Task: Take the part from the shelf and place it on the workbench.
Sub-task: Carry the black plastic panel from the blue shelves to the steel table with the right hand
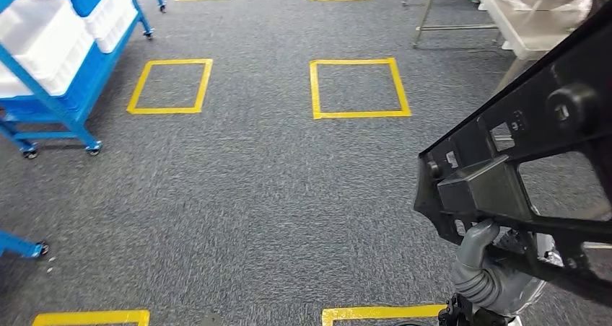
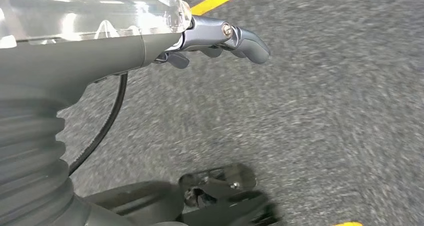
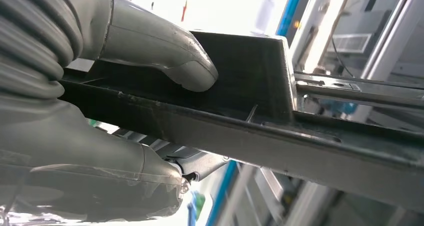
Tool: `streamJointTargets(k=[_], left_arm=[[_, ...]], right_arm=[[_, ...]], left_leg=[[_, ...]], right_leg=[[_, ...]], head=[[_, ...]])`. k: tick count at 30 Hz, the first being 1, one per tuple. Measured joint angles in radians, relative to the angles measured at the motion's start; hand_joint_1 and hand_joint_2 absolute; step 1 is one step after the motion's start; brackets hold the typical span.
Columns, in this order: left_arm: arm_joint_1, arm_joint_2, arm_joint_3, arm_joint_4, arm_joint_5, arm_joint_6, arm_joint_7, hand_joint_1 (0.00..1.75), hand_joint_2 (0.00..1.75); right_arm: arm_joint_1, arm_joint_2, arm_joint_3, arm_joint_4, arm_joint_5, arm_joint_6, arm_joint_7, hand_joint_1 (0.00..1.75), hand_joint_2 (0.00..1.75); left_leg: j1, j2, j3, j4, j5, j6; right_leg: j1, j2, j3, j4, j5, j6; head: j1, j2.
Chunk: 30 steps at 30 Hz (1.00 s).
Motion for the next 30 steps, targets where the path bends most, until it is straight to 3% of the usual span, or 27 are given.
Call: streamJointTargets(k=[2,4,6,8,10,11,12,13,15,17,19,20,22,24,25,26,27,28,30], left_arm=[[-0.001,0.001,0.000,0.000,-0.001,0.000,0.002,0.00,1.75],[-0.003,0.001,0.000,0.000,-0.001,-0.001,0.003,0.00,1.75],[-0.005,0.001,0.001,0.000,0.000,-0.001,0.004,0.00,1.75],[-0.003,0.002,0.001,0.000,0.000,0.000,0.005,0.00,1.75],[0.001,0.002,0.001,0.000,0.001,0.001,0.008,0.00,1.75],[0.002,0.002,0.001,0.000,0.002,0.003,0.010,0.00,1.75],[0.001,0.002,0.001,0.000,0.003,0.005,0.013,0.00,1.75],[0.001,0.002,0.002,0.000,0.004,0.006,0.015,0.00,1.75],[-0.001,0.002,0.002,0.000,0.006,0.009,0.020,0.00,1.75],[-0.002,0.002,0.003,0.000,0.006,0.012,0.027,0.00,1.75],[-0.004,0.002,0.003,0.000,0.006,0.015,0.037,0.00,1.75],[-0.005,0.003,0.004,0.000,0.006,0.015,0.041,0.00,1.75],[-0.006,0.003,0.005,0.000,0.005,0.017,0.046,0.00,1.75],[-0.004,0.003,0.006,0.000,0.004,0.017,0.051,0.00,1.75],[-0.002,0.003,0.007,0.000,0.004,0.017,0.052,0.00,1.75],[0.000,0.003,0.008,0.000,0.005,0.017,0.054,0.00,1.75],[0.001,0.004,0.009,0.000,0.005,0.017,0.055,0.00,1.75],[0.001,0.004,0.010,0.000,0.006,0.017,0.057,0.00,1.75],[0.001,0.004,0.011,0.000,0.006,0.015,0.059,0.00,1.75]], right_arm=[[0.002,0.002,0.000,0.000,0.017,-0.008,-0.004,1.75,1.75],[0.007,0.002,0.002,0.000,0.028,-0.010,-0.005,1.75,1.75],[0.011,0.002,0.005,-0.001,0.037,-0.014,-0.006,1.75,1.75],[0.013,0.002,0.012,-0.002,0.048,-0.021,-0.008,1.75,1.75],[0.018,0.002,0.021,-0.002,0.062,-0.033,-0.012,1.75,1.75],[0.023,0.002,0.025,-0.002,0.069,-0.040,-0.015,1.75,1.75],[0.026,0.002,0.030,-0.003,0.076,-0.046,-0.017,1.75,1.75],[0.029,0.002,0.036,-0.005,0.081,-0.051,-0.019,1.75,1.75],[0.032,0.002,0.047,-0.010,0.089,-0.054,-0.020,1.75,1.75],[0.034,0.003,0.056,-0.015,0.096,-0.056,-0.020,1.75,1.75],[0.035,0.003,0.062,-0.018,0.099,-0.058,-0.017,1.75,1.75],[0.036,0.003,0.064,-0.019,0.099,-0.058,-0.015,1.75,1.75],[0.034,0.004,0.069,-0.021,0.100,-0.059,-0.011,1.75,1.75],[0.032,0.007,0.071,-0.021,0.100,-0.059,-0.009,1.75,1.75],[0.032,0.008,0.072,-0.021,0.101,-0.059,-0.008,1.75,1.75],[0.033,0.009,0.072,-0.021,0.102,-0.059,-0.008,1.75,1.75],[0.033,0.009,0.072,-0.021,0.103,-0.059,-0.008,1.75,1.75],[0.033,0.009,0.072,-0.021,0.106,-0.059,-0.008,1.75,1.75],[0.033,0.010,0.073,-0.021,0.114,-0.059,-0.008,1.75,1.75]], left_leg=[[0.001,-0.031,0.020,-0.053,0.009,0.007],[-0.002,-0.014,0.023,-0.062,0.014,0.020],[-0.001,0.012,0.027,-0.074,0.023,0.035],[-0.003,0.041,0.027,-0.081,0.028,0.044],[-0.007,0.074,0.026,-0.081,0.027,0.046],[-0.008,0.089,0.027,-0.080,0.025,0.046],[-0.009,0.104,0.028,-0.080,0.023,0.044],[-0.009,0.117,0.030,-0.080,0.020,0.042],[-0.012,0.141,0.038,-0.080,0.013,0.035],[-0.016,0.159,0.044,-0.079,0.007,0.026],[-0.018,0.179,0.049,-0.081,0.003,0.016],[-0.016,0.176,0.051,-0.077,-0.003,0.011],[-0.012,0.132,0.031,-0.020,-0.044,0.004],[-0.008,0.077,-0.029,0.112,-0.109,0.000],[-0.008,0.067,-0.062,0.176,-0.131,-0.002],[-0.008,0.062,-0.083,0.213,-0.134,-0.002],[-0.008,0.059,-0.088,0.211,-0.116,-0.002],[-0.007,0.054,-0.073,0.167,-0.080,0.000],[-0.004,0.014,-0.018,0.029,-0.009,0.004]], right_leg=[[-0.003,0.023,-0.010,0.005,0.002,0.013],[-0.007,0.040,-0.018,0.003,0.008,0.028],[-0.005,0.001,-0.033,0.028,-0.010,0.036],[-0.003,-0.064,-0.080,0.128,-0.069,0.042],[-0.006,-0.089,-0.138,0.250,-0.120,0.048],[-0.008,-0.093,-0.147,0.272,-0.120,0.050],[-0.008,-0.098,-0.136,0.253,-0.102,0.051],[-0.008,-0.107,-0.104,0.197,-0.071,0.050],[-0.002,-0.151,-0.027,0.057,-0.022,0.042],[0.008,-0.173,0.006,-0.005,-0.011,0.031],[0.010,-0.151,0.005,-0.008,-0.009,0.021],[0.008,-0.139,0.007,-0.013,-0.007,0.015],[0.001,-0.116,0.012,-0.022,-0.001,0.003],[0.000,-0.093,0.012,-0.024,0.001,-0.003],[0.000,-0.079,0.011,-0.023,0.001,-0.004],[0.001,-0.064,0.011,-0.021,0.001,-0.004],[0.001,-0.048,0.011,-0.019,0.001,-0.004],[0.001,-0.033,0.011,-0.015,0.000,-0.003],[0.001,-0.005,0.008,-0.006,-0.003,0.002]], head=[[0.001,0.000],[0.001,0.000],[0.004,0.000],[0.008,0.000],[0.009,0.000],[0.009,0.000],[0.009,0.000],[0.009,0.000],[0.009,0.000],[0.008,0.000],[0.007,0.000],[0.008,0.000],[0.004,0.000],[-0.002,0.000],[-0.003,0.000],[-0.003,0.000],[-0.003,0.000],[-0.003,0.000],[-0.003,0.000]])
